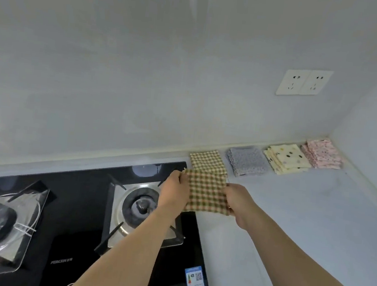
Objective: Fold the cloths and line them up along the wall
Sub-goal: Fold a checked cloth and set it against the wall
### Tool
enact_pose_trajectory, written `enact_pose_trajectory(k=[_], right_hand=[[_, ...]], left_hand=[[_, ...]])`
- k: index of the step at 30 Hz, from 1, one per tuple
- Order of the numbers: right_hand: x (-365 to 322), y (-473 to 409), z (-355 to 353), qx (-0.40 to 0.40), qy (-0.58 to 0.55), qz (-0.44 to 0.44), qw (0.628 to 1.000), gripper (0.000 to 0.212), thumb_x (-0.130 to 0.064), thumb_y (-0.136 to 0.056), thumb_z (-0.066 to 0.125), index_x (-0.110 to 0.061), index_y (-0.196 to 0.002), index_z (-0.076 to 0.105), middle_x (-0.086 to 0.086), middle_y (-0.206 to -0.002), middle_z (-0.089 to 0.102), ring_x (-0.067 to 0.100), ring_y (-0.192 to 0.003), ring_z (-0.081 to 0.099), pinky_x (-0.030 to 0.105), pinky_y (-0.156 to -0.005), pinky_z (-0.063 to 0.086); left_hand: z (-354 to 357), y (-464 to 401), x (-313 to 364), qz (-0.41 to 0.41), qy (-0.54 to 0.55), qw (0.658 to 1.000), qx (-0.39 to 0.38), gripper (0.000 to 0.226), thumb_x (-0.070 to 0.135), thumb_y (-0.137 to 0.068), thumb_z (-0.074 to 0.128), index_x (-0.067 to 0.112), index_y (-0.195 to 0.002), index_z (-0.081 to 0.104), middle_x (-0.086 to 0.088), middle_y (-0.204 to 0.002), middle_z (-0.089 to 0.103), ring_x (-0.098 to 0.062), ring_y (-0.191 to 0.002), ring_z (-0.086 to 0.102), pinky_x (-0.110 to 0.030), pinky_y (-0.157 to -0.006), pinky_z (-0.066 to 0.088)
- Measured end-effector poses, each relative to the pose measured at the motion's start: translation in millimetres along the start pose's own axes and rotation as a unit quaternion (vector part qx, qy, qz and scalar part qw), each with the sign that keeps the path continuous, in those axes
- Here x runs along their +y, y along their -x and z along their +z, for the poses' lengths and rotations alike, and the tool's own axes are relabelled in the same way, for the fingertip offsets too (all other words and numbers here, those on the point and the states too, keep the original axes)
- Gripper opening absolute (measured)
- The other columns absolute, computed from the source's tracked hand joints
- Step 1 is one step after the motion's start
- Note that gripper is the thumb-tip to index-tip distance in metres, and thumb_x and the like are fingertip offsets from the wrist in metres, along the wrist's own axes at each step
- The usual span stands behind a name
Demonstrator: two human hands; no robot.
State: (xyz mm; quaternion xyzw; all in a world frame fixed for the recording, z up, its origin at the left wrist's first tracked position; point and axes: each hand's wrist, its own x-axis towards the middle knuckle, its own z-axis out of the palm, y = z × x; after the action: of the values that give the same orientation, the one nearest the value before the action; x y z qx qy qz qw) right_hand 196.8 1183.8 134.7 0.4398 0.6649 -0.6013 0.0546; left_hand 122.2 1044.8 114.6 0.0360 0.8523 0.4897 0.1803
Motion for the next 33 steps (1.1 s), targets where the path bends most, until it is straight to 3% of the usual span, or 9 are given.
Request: enact_pose_trajectory(k=[3,7,12,16,20,25,28,30,33], right_hand=[[-18,-44,-23,-0.019,0.018,-0.038,0.999,0.037,-0.009,-0.097,0.031,-0.007,-0.115,0.065,0.012,-0.106,0.069,0.022,-0.088,0.064,0.027,-0.070,0.046],[-42,-99,-40,-0.048,0.010,-0.089,0.995,0.028,-0.007,-0.101,0.033,-0.022,-0.107,0.056,-0.008,-0.086,0.061,0.004,-0.074,0.057,0.015,-0.051,0.042],[-48,-170,-29,-0.031,0.071,-0.109,0.991,0.028,-0.005,-0.097,0.036,-0.014,-0.108,0.060,-0.006,-0.094,0.066,0.009,-0.083,0.063,0.023,-0.062,0.049],[-44,-212,-17,-0.035,0.106,-0.134,0.985,0.034,-0.003,-0.092,0.037,-0.016,-0.112,0.061,-0.002,-0.099,0.065,0.012,-0.085,0.063,0.028,-0.066,0.051],[-33,-236,-10,-0.031,0.145,-0.156,0.976,0.031,-0.007,-0.093,0.039,-0.015,-0.115,0.059,0.001,-0.106,0.065,0.017,-0.092,0.062,0.039,-0.083,0.055],[-28,-238,-22,-0.027,0.169,-0.206,0.964,0.023,-0.013,-0.096,0.043,-0.014,-0.115,0.057,-0.002,-0.101,0.060,0.011,-0.079,0.056,0.026,-0.066,0.047],[-40,-235,-54,0.007,0.167,-0.242,0.956,0.032,-0.014,-0.097,0.044,-0.012,-0.128,0.052,0.000,-0.111,0.056,0.016,-0.094,0.056,0.033,-0.085,0.048],[-47,-243,-87,0.043,0.176,-0.273,0.945,0.039,-0.015,-0.096,0.044,-0.012,-0.135,0.049,0.002,-0.127,0.055,0.020,-0.113,0.055,0.036,-0.097,0.045],[-50,-271,-142,0.126,0.236,-0.278,0.923,0.041,-0.016,-0.095,0.045,-0.009,-0.135,0.048,0.013,-0.135,0.049,0.030,-0.120,0.051,0.039,-0.099,0.042]], left_hand=[[28,-33,22,-0.010,0.010,0.999,0.036,0.028,0.028,-0.102,0.032,0.012,-0.088,0.050,-0.001,-0.074,0.053,-0.012,-0.062,0.046,-0.026,-0.053,0.035],[60,-80,37,-0.013,0.011,0.996,0.083,0.029,0.027,-0.102,0.032,0.007,-0.089,0.049,-0.003,-0.067,0.047,-0.015,-0.055,0.039,-0.029,-0.049,0.031],[85,-137,29,-0.014,-0.007,0.993,0.118,0.030,0.027,-0.103,0.035,0.012,-0.077,0.041,0.000,-0.065,0.043,-0.014,-0.056,0.036,-0.030,-0.050,0.029],[100,-175,9,-0.024,-0.032,0.990,0.138,0.030,0.030,-0.102,0.035,0.009,-0.084,0.047,-0.002,-0.070,0.050,-0.019,-0.061,0.044,-0.032,-0.054,0.033],[114,-193,-11,-0.044,-0.078,0.986,0.143,0.031,0.031,-0.102,0.034,0.007,-0.089,0.048,-0.003,-0.071,0.053,-0.022,-0.063,0.047,-0.033,-0.056,0.037],[124,-187,-8,-0.071,-0.159,0.968,0.183,0.026,0.029,-0.099,0.037,0.011,-0.116,0.045,-0.009,-0.106,0.057,-0.032,-0.094,0.055,-0.036,-0.071,0.041],[131,-175,10,-0.037,-0.283,0.931,0.227,0.039,0.026,-0.095,0.042,0.008,-0.129,0.038,-0.013,-0.125,0.044,-0.034,-0.108,0.045,-0.040,-0.077,0.037],[142,-169,26,-0.063,-0.314,0.925,0.202,0.045,0.032,-0.093,0.040,0.013,-0.133,0.033,-0.012,-0.134,0.035,-0.033,-0.116,0.038,-0.043,-0.085,0.036],[164,-166,46,-0.146,-0.316,0.927,0.137,0.052,0.045,-0.094,0.032,0.020,-0.139,0.026,-0.009,-0.148,0.019,-0.032,-0.130,0.025,-0.052,-0.098,0.029]])
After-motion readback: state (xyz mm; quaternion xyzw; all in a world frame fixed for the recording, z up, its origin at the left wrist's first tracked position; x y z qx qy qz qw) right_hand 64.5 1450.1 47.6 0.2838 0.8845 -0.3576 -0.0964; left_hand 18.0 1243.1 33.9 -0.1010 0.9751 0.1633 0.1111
